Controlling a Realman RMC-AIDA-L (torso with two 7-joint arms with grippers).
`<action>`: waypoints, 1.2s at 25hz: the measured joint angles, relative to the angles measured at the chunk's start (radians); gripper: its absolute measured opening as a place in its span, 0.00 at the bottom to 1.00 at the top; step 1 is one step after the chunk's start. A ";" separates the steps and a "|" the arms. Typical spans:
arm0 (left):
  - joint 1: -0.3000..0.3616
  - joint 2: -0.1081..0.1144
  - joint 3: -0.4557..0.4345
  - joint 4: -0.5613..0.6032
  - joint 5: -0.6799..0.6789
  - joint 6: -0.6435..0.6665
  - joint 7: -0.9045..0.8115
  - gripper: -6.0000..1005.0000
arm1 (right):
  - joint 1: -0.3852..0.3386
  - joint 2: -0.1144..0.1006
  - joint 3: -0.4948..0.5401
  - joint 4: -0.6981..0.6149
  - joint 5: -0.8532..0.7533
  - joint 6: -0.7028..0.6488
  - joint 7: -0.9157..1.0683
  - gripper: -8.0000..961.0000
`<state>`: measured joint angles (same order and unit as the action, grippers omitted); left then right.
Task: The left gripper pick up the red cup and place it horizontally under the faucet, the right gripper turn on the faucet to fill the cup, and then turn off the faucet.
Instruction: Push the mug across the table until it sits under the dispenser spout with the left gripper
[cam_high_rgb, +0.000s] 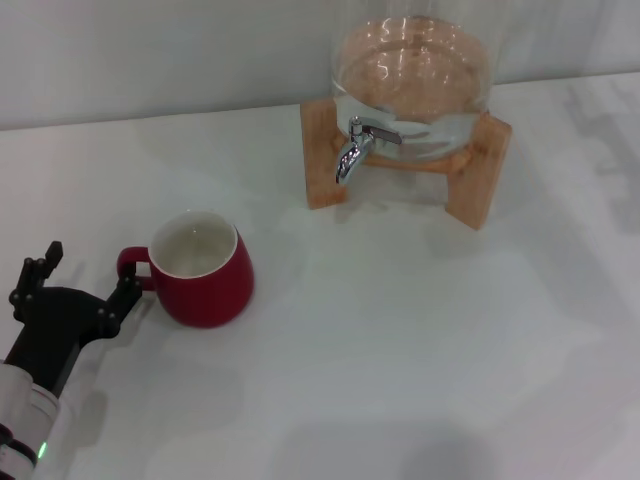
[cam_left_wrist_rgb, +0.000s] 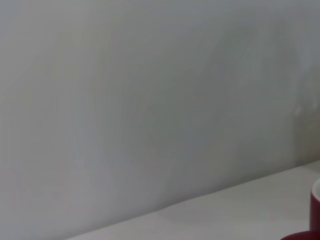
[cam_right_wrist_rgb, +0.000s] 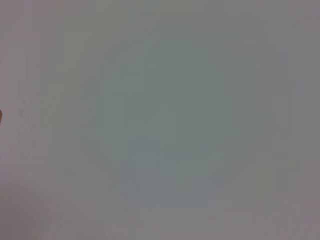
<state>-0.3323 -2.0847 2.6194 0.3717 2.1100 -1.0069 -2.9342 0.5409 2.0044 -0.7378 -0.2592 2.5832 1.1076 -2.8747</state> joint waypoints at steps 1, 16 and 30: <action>-0.003 0.000 0.000 -0.002 -0.002 0.002 -0.001 0.76 | -0.001 0.000 0.000 0.000 0.000 0.000 0.000 0.66; -0.008 0.000 0.001 0.001 -0.010 0.010 -0.002 0.49 | -0.005 0.002 0.000 0.000 0.000 0.005 0.000 0.66; -0.008 0.000 0.001 0.001 -0.010 0.010 0.000 0.14 | -0.006 0.000 0.000 0.000 0.000 0.005 0.000 0.66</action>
<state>-0.3399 -2.0847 2.6200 0.3723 2.0999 -0.9968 -2.9341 0.5353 2.0049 -0.7378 -0.2592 2.5831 1.1122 -2.8747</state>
